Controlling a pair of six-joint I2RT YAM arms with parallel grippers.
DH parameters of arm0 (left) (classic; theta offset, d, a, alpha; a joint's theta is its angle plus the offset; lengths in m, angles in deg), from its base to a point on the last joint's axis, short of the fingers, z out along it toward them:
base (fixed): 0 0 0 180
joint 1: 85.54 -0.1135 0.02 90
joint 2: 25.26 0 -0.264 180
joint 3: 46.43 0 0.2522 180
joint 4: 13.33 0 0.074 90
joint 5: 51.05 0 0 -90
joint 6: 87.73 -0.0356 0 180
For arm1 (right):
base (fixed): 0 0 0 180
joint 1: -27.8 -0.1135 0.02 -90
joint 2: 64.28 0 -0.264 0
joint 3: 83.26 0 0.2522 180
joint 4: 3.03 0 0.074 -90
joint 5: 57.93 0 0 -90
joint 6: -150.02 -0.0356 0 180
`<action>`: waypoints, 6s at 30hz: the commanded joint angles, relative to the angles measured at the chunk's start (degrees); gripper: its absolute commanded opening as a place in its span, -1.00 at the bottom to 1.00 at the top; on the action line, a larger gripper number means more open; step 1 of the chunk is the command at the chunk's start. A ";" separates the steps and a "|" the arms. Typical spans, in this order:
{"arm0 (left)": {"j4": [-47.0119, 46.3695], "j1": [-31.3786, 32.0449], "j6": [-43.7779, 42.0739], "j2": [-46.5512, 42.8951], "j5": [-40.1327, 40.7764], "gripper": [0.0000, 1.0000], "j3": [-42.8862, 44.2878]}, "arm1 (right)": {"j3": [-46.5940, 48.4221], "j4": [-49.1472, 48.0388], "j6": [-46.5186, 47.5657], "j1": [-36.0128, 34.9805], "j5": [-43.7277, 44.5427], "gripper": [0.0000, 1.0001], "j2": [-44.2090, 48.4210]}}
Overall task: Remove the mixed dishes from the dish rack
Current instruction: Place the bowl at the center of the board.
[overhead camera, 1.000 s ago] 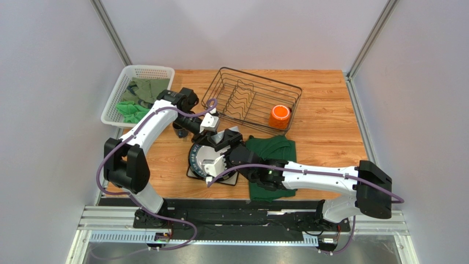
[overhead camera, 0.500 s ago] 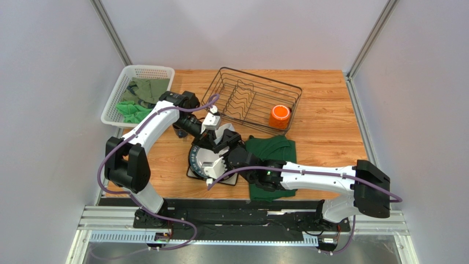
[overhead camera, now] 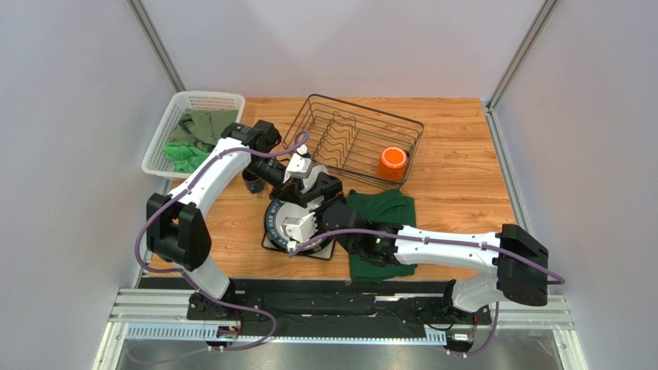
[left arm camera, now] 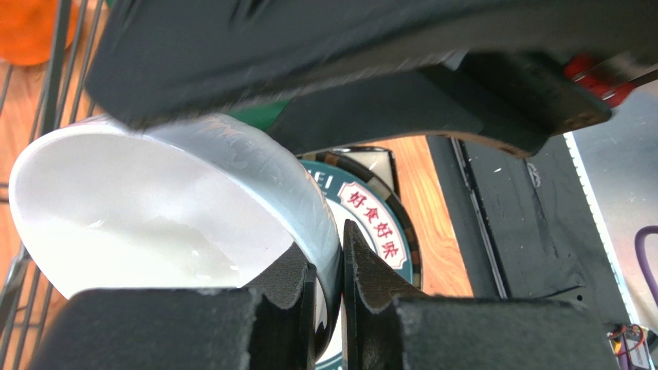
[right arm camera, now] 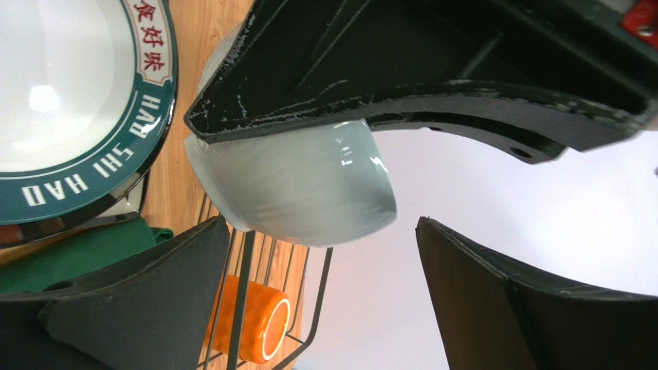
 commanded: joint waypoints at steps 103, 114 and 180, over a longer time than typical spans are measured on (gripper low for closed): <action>-33.63 -34.07 33.47 -12.85 46.41 -0.84 -36.57 | -2.10 8.38 -38.17 25.54 -8.19 0.99 6.09; -30.65 -32.92 33.13 -16.80 44.74 -0.54 -37.72 | -1.75 8.21 -38.70 25.71 -7.75 0.99 5.47; -32.14 -33.36 30.49 -19.70 50.90 -0.05 -37.10 | 6.77 15.23 -42.74 37.66 -11.08 0.99 1.17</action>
